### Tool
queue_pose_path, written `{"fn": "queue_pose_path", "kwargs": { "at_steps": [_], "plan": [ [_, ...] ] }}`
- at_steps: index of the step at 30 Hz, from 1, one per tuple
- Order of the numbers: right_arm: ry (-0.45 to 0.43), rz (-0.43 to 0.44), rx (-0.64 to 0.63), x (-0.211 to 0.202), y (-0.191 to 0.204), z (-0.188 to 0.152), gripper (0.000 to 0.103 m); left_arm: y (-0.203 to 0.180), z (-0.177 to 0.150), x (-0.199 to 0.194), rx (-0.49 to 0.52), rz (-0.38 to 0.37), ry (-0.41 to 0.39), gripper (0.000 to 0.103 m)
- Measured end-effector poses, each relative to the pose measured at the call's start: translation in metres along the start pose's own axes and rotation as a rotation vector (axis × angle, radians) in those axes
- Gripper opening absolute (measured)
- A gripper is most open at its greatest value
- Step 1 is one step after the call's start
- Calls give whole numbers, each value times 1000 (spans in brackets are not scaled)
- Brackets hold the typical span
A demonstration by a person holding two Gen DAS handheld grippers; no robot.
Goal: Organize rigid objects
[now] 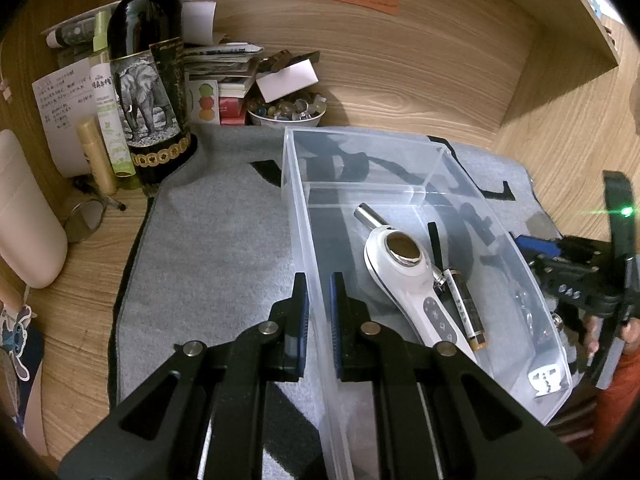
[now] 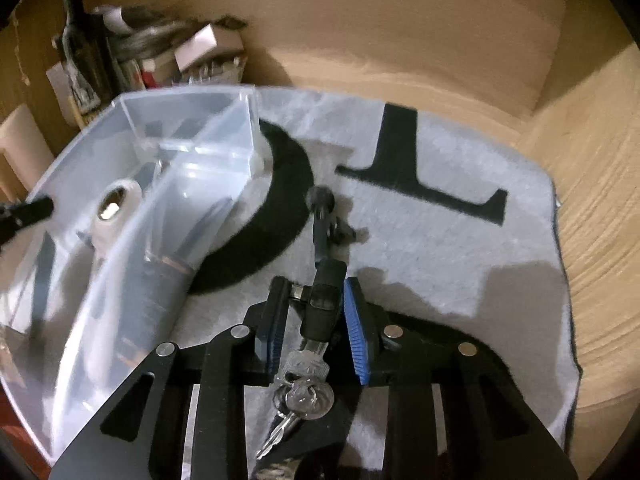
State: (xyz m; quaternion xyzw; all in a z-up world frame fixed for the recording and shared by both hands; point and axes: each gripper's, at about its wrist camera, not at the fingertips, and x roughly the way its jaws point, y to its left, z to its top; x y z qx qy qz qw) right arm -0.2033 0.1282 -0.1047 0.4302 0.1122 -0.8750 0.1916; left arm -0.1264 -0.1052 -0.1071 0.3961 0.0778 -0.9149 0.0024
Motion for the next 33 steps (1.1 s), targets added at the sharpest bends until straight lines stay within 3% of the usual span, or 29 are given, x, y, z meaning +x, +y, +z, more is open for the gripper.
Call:
{"fn": "queue_pose_path", "kwargs": {
  "at_steps": [14, 20, 27, 33],
  "plan": [
    [-210, 48, -40, -68, 29, 22, 26, 6, -2, -2, -7, -11, -8, 9],
    [-257, 85, -83, -81, 51, 31, 26, 6, -2, -2, -8, -11, -8, 9],
    [-244, 147, -135, -72, 79, 35, 26, 5, -2, -2, -7, -12, -8, 9],
    [-171, 175, -176, -50, 98, 30, 26, 5, -3, -3, -10, -11, -9, 10]
  ]
}}
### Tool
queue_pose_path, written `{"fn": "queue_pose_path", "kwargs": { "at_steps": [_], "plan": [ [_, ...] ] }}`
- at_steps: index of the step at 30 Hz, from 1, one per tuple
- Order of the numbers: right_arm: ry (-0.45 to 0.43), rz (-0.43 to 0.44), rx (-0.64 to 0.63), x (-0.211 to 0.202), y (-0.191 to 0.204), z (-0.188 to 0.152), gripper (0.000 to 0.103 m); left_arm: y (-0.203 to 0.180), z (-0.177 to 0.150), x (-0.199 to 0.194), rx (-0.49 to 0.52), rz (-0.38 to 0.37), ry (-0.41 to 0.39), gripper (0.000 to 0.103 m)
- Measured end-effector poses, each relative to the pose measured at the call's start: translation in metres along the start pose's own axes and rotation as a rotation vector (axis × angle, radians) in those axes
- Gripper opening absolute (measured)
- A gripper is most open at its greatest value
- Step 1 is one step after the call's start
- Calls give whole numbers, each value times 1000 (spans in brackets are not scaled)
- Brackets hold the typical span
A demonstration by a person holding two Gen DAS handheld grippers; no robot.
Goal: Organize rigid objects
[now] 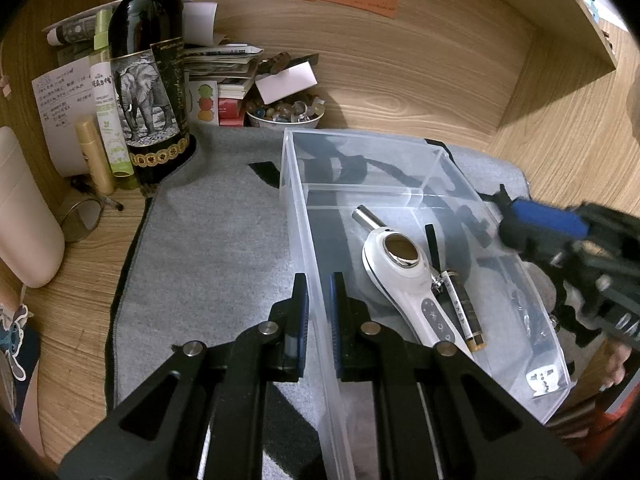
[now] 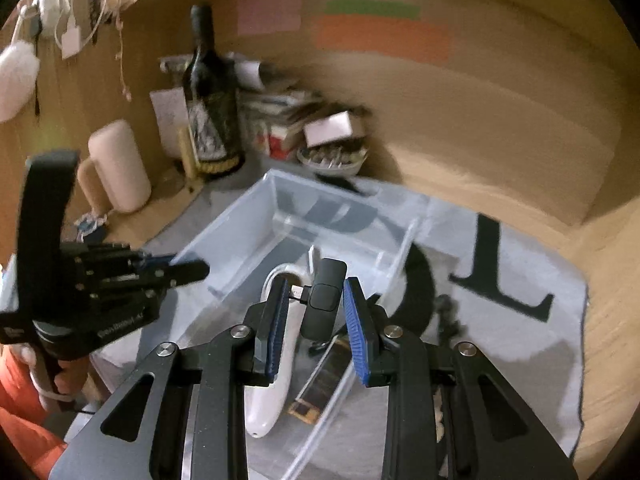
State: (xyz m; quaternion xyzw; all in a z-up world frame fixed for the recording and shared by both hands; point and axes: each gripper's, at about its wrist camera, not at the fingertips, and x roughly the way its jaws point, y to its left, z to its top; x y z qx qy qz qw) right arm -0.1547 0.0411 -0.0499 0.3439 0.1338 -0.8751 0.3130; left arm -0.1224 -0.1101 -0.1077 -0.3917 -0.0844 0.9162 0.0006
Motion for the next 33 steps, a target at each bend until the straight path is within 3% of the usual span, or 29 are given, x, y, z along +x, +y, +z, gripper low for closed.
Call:
{"fn": "queue_pose_path", "kwargs": {
  "at_steps": [10, 17, 22, 33],
  "plan": [
    [93, 1, 6, 24, -1, -12, 26, -1, 0, -1, -3, -3, -1, 10],
    [22, -13, 33, 3, -10, -5, 34, -2, 0, 0, -1, -1, -2, 10],
    [-5, -39, 51, -8, -17, -3, 34, -4, 0, 0, 0, -1, -1, 10],
    [-24, -180, 139, -30, -72, -6, 38, -5, 1, 0, -5, -4, 1, 10]
  ]
}}
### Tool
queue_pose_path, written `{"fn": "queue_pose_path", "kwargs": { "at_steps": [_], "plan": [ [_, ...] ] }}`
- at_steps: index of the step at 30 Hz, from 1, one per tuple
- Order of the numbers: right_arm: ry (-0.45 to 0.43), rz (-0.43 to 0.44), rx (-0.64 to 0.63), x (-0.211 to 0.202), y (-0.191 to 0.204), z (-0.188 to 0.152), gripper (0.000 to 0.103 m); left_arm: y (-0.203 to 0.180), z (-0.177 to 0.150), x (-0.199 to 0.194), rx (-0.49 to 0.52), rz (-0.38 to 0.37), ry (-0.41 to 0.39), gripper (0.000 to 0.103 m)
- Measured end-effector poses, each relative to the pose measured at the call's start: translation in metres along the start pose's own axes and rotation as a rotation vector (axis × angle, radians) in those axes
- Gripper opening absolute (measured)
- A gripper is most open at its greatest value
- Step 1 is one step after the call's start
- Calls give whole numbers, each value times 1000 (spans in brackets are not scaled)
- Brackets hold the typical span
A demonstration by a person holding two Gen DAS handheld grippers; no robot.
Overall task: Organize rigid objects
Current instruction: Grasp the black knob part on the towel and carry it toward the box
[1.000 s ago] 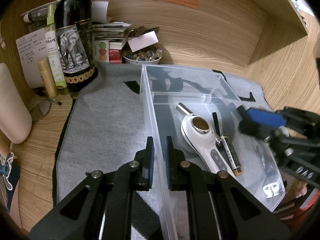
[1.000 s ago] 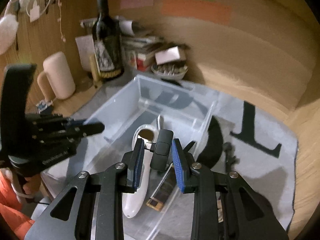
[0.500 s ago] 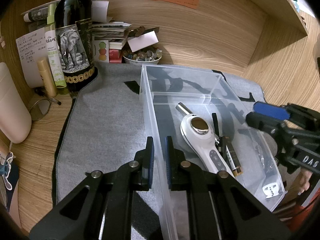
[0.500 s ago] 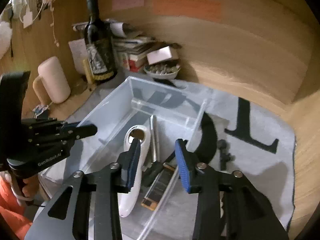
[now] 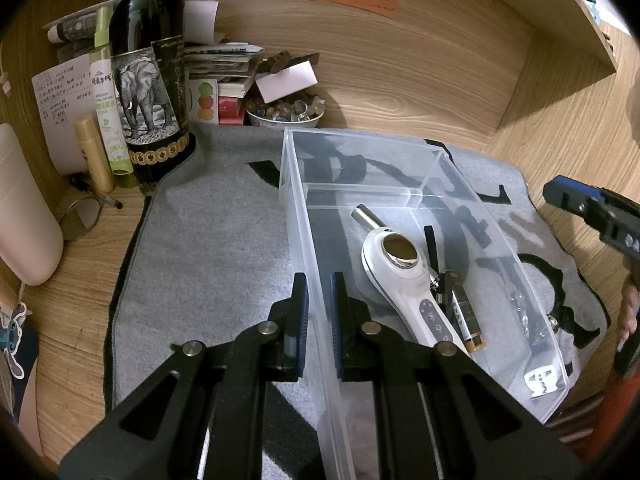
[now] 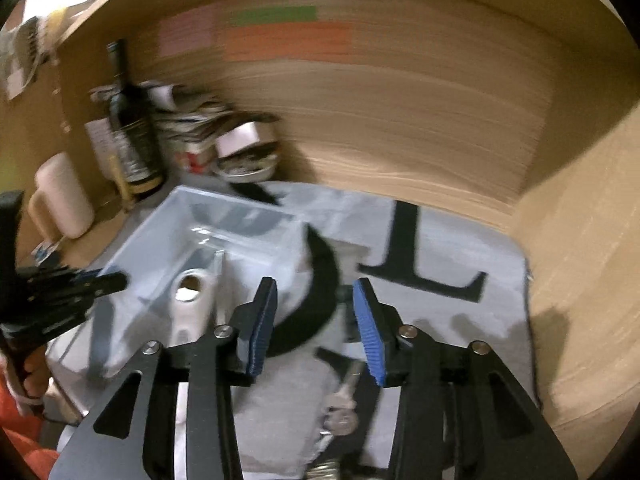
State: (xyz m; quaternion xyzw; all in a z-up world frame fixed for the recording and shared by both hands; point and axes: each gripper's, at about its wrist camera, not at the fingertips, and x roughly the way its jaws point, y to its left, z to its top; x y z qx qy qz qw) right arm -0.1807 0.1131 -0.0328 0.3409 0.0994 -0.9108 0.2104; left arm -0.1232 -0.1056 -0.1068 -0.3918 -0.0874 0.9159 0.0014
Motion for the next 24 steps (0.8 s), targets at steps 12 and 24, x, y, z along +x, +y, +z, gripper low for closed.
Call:
{"fn": "queue_pose_path", "kwargs": {
  "at_steps": [12, 24],
  "plan": [
    [177, -14, 68, 73, -35, -15, 39, 0, 0, 0, 4, -2, 6, 10],
    [283, 60, 116, 114, -39, -28, 37, 3, -2, -1, 0, -3, 7, 10]
  ]
}}
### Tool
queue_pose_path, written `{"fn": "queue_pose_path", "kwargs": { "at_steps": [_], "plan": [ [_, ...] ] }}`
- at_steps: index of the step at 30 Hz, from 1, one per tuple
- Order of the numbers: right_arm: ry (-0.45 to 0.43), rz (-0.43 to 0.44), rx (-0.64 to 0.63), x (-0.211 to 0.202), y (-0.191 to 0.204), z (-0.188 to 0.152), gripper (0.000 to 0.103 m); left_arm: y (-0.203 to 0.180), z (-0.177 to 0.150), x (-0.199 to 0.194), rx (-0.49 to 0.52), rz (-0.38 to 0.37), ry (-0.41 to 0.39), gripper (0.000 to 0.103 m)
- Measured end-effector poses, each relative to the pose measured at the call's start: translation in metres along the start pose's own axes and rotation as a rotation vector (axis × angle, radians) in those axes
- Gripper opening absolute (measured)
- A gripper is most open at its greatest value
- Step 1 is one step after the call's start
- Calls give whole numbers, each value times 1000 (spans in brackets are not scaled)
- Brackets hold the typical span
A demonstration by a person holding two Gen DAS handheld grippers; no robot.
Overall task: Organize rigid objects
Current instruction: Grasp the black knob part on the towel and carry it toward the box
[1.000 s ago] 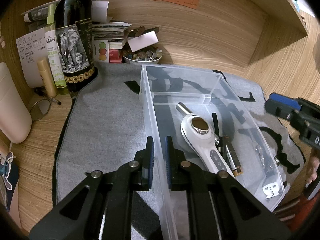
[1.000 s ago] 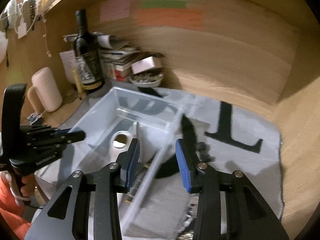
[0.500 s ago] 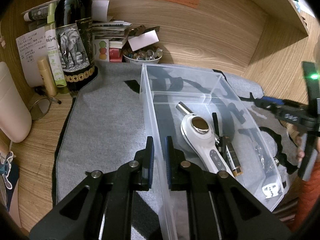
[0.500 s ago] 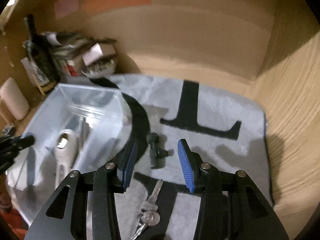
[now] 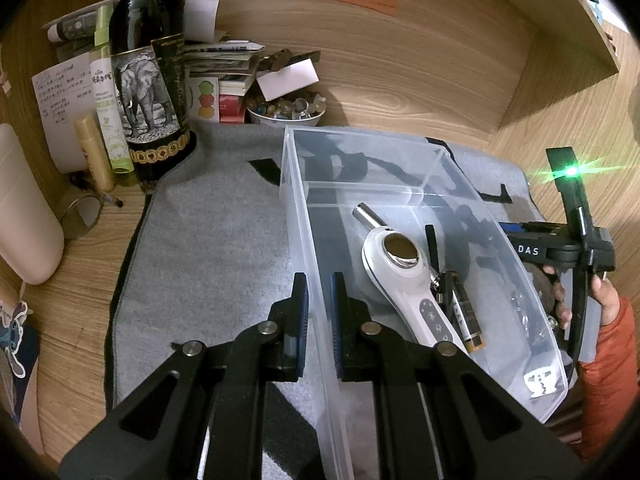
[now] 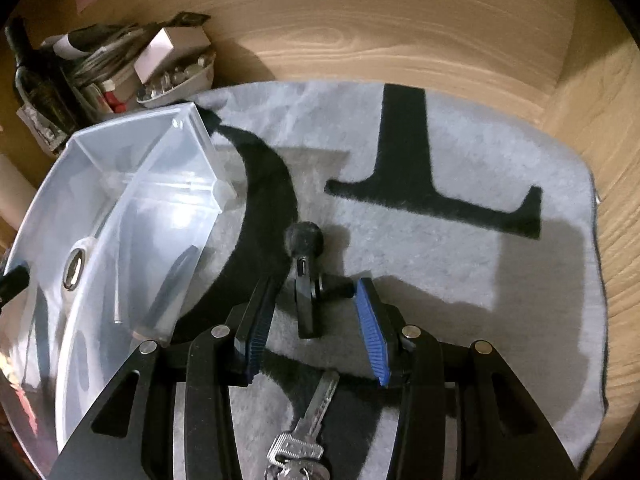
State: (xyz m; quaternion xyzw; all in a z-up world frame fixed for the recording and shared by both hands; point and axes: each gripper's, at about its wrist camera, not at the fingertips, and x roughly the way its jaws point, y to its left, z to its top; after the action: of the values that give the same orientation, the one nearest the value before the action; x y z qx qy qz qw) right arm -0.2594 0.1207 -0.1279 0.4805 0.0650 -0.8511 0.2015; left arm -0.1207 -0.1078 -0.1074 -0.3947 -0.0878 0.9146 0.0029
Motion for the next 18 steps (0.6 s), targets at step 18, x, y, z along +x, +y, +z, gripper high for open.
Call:
{"fn": "queue_pose_path", "kwargs": {
  "at_steps": [18],
  "plan": [
    [-198, -12, -64, -69, 23, -4, 28, 6, -1, -1, 0, -2, 1, 10]
  ]
}}
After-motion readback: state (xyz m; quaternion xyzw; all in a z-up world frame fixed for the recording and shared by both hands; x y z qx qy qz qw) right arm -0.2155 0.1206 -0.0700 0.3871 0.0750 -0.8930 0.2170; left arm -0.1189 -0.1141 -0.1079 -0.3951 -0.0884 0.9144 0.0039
